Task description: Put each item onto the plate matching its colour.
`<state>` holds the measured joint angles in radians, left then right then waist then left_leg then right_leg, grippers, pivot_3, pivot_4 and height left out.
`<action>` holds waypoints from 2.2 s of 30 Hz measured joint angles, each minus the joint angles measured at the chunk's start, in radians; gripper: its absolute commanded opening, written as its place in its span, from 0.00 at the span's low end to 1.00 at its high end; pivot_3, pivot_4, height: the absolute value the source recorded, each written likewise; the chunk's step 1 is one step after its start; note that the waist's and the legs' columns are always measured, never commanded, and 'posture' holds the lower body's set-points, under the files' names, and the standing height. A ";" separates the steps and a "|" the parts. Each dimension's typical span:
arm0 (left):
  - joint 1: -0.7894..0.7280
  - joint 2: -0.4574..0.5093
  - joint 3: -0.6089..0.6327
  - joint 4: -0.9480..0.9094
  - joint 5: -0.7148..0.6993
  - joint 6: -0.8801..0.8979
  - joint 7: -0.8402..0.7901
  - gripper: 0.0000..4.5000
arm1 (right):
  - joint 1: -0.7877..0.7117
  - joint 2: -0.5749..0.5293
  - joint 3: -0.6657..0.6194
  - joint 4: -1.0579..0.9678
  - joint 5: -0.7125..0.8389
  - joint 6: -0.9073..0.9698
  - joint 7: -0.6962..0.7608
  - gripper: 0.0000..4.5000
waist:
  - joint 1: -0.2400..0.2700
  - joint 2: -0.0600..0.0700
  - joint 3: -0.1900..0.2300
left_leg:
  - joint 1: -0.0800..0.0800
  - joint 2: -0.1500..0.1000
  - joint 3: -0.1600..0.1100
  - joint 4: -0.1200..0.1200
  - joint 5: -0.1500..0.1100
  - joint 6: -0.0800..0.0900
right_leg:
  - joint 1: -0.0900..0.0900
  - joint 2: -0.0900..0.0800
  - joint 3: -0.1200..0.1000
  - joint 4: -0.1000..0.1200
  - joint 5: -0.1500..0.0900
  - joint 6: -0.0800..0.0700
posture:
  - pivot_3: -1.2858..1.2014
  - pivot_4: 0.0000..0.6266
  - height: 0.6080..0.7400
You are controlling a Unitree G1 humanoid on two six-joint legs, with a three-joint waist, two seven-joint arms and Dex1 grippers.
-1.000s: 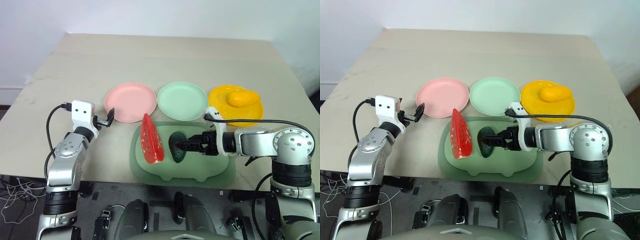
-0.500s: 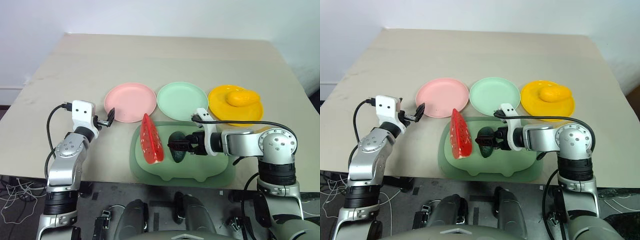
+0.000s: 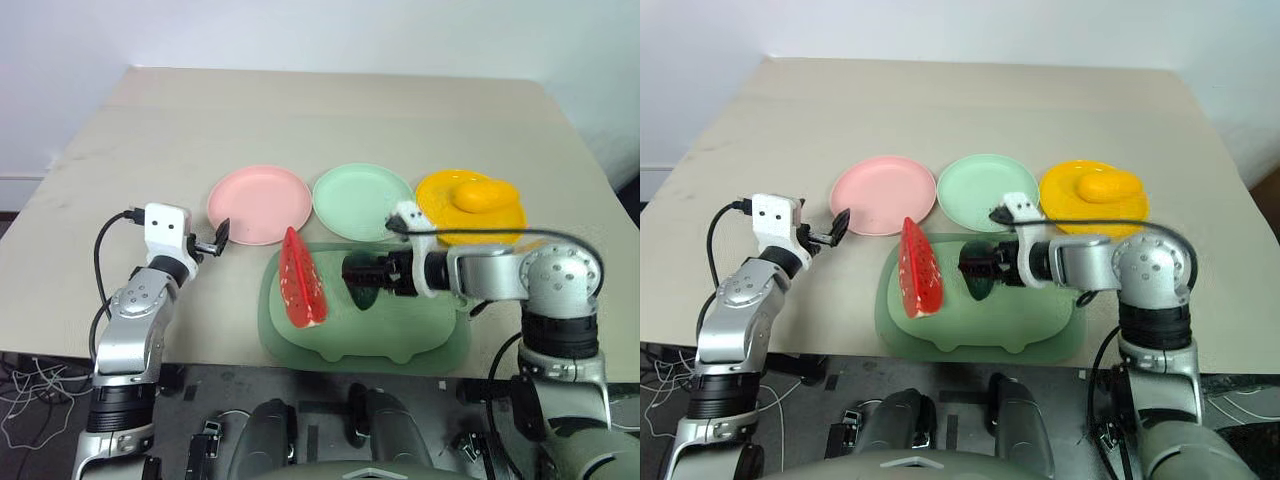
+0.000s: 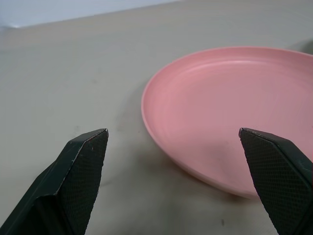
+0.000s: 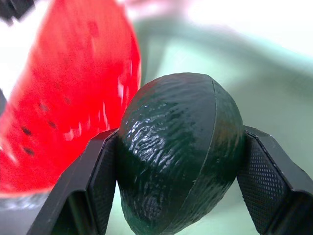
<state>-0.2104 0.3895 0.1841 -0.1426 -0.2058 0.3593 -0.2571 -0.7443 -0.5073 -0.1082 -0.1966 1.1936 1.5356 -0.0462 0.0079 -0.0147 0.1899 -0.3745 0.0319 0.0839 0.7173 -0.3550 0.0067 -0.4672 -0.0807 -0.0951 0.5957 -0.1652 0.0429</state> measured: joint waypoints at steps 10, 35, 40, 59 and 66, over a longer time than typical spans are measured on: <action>0.000 0.013 0.006 -0.013 -0.001 -0.005 -0.037 1.00 | -0.214 -0.087 0.408 0.446 -0.602 -0.528 0.428 0.68 | -0.005 0.000 0.000 | 0.000 -0.001 0.001 -0.001 0.000 0.000 | 0.000 0.000 0.000 -0.001 0.000 0.000 | 0.52 0.24 1.00; -0.394 -0.300 -0.072 -0.534 -0.222 1.111 0.142 1.00 | -0.110 -0.089 0.251 0.502 -0.964 -1.024 0.711 0.99 | 0.001 -0.001 0.001 | 0.001 -0.002 -0.001 0.000 0.002 -0.004 | 0.003 0.000 0.000 -0.001 0.001 0.002 | 0.52 0.24 1.00; -0.476 -0.235 -0.077 -0.494 -0.280 1.247 0.189 1.00 | -0.075 -0.075 0.250 0.483 -0.994 -1.023 0.708 0.99 | -0.023 0.000 0.001 | 0.002 -0.001 -0.002 -0.003 0.005 -0.009 | 0.002 0.004 0.001 0.000 0.000 0.000 | 0.52 0.24 1.00; -0.547 0.270 -0.299 -0.200 -1.577 1.067 1.073 1.00 | -0.065 0.013 0.247 0.492 -1.036 -1.027 0.698 0.99 | -0.020 0.000 0.002 | 0.002 0.000 -0.003 -0.002 0.008 -0.014 | 0.001 -0.002 0.003 0.002 0.000 0.000 | 0.52 0.24 1.00; -0.553 0.410 -0.504 -0.231 -1.750 0.832 1.188 1.00 | -0.064 0.024 0.244 0.496 -1.045 -1.031 0.692 0.99 | -0.011 0.000 0.002 | 0.002 -0.005 -0.003 -0.001 0.008 -0.014 | 0.002 0.000 0.001 0.002 0.000 0.000 | 0.52 0.24 1.00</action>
<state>-0.7631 0.7998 -0.3202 -0.3734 -1.9554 1.1908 0.9304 -0.8085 -0.4835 0.1362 0.2992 0.1482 0.5048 0.6459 -0.0030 -0.0146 0.1921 -0.3723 0.0271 0.0809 0.7161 -0.3473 -0.0072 -0.4651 -0.0810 -0.0938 0.5972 -0.1650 0.0427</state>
